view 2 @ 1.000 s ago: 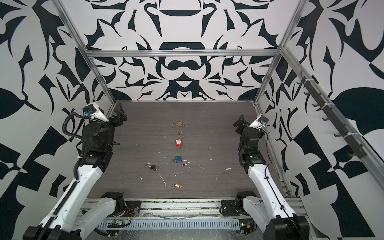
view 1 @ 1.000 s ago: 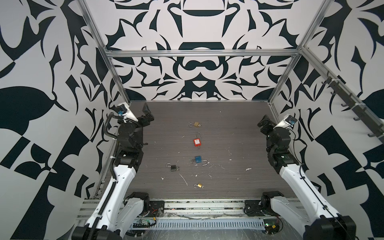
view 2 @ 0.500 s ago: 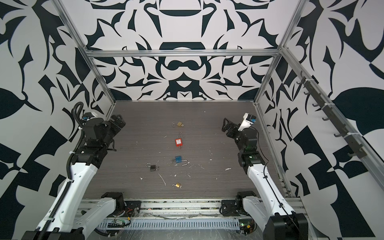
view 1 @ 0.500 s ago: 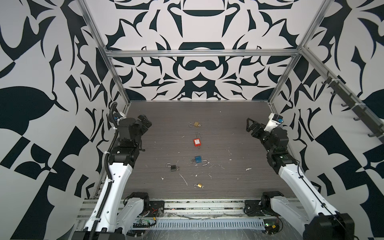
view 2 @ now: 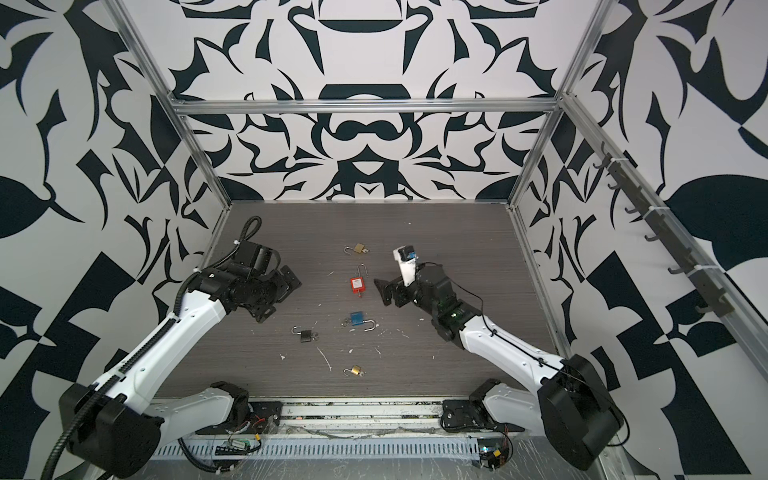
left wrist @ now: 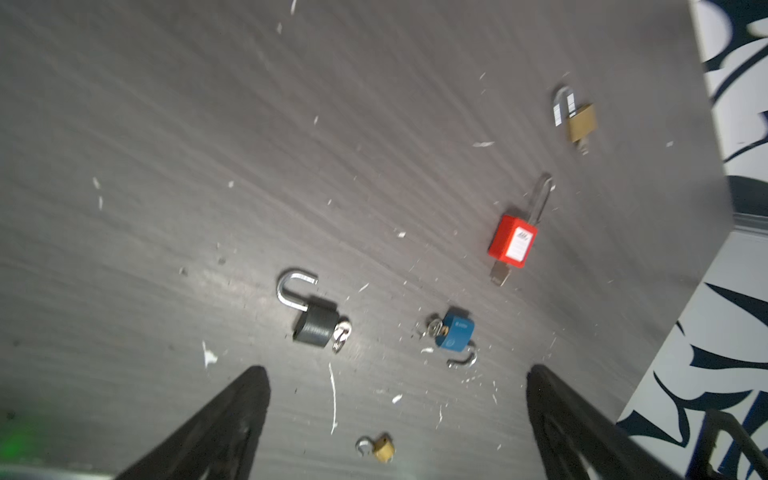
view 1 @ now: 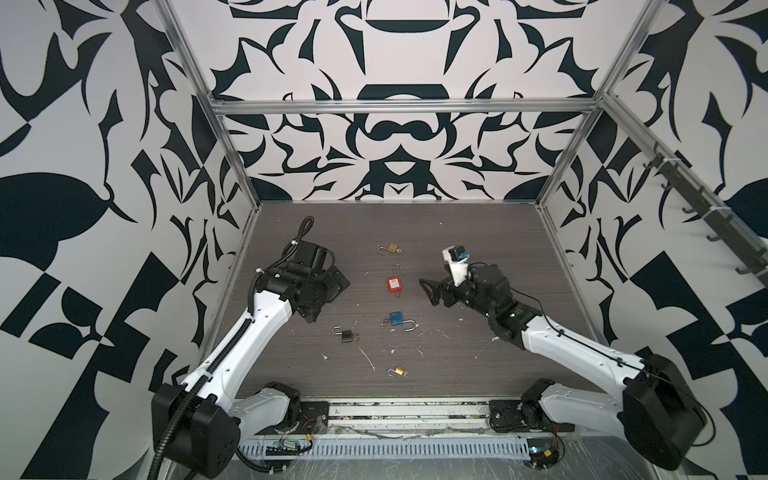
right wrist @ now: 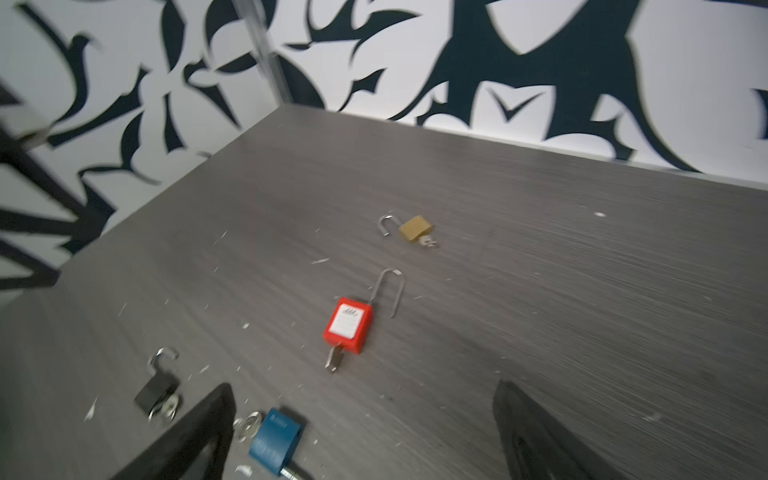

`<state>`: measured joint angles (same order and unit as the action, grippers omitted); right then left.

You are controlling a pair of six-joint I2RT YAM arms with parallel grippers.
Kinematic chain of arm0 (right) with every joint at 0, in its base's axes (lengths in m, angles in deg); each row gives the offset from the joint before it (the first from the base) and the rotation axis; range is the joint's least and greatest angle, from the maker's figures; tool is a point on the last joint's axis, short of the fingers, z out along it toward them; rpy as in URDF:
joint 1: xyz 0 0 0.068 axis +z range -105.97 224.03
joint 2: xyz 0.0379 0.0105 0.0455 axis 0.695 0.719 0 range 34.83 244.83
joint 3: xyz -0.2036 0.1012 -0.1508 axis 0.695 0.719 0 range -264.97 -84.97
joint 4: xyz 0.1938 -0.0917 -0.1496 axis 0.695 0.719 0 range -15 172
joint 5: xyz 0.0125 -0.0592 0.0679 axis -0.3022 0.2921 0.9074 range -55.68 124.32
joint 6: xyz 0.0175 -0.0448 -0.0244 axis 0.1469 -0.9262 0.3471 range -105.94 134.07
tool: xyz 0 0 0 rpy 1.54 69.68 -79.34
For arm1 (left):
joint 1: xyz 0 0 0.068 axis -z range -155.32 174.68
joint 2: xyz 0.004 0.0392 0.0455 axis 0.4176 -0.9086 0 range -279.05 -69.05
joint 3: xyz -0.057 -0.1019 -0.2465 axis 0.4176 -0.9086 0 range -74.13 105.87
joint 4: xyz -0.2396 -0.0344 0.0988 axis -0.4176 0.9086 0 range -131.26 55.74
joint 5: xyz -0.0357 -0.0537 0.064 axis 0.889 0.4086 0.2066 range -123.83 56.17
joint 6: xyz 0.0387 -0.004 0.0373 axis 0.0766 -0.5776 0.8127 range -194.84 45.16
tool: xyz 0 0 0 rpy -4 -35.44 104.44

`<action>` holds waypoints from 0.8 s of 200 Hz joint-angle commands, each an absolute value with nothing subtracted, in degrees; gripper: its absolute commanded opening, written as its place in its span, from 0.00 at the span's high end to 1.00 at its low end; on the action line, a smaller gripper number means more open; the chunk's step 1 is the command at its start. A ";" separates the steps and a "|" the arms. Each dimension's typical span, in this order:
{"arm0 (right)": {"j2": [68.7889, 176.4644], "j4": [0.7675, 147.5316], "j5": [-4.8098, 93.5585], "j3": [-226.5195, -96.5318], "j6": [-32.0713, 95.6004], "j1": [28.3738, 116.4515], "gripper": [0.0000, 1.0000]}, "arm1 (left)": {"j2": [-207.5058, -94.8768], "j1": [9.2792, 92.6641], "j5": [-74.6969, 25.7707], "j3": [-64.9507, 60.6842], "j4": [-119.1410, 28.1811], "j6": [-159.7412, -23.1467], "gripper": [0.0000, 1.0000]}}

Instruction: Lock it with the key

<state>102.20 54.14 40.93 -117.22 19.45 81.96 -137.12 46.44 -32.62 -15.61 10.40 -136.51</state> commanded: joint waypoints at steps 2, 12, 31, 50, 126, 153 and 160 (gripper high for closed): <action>103.61 40.89 41.41 -111.94 4.61 88.98 0.02 | -137.36 48.43 -28.10 -15.92 20.72 -145.37 0.01; 104.64 39.93 42.64 -111.42 3.86 90.97 0.02 | -136.93 49.27 -27.86 -17.50 20.49 -149.75 0.01; 106.32 39.62 45.97 -111.19 2.84 93.44 0.05 | -136.39 52.05 -27.64 -21.30 17.10 -158.71 0.01; 107.19 38.46 46.37 -110.28 0.43 95.85 0.05 | -137.86 55.43 -28.61 -23.57 14.55 -165.33 0.01; 108.91 34.93 49.01 -108.71 -1.33 100.98 0.01 | -148.07 64.01 -35.05 -22.94 11.06 -180.27 0.12; 107.96 36.37 48.47 -108.26 -1.65 101.34 0.01 | -149.05 65.49 -38.09 -24.53 7.88 -185.65 0.19; 107.64 36.93 48.23 -108.35 -1.62 101.40 0.01 | -149.24 65.79 -39.42 -24.85 6.78 -186.59 0.19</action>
<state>109.37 37.90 47.91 -108.59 -1.03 101.04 -148.31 64.80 -34.17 -23.39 8.48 -178.89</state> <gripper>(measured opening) 0.993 0.817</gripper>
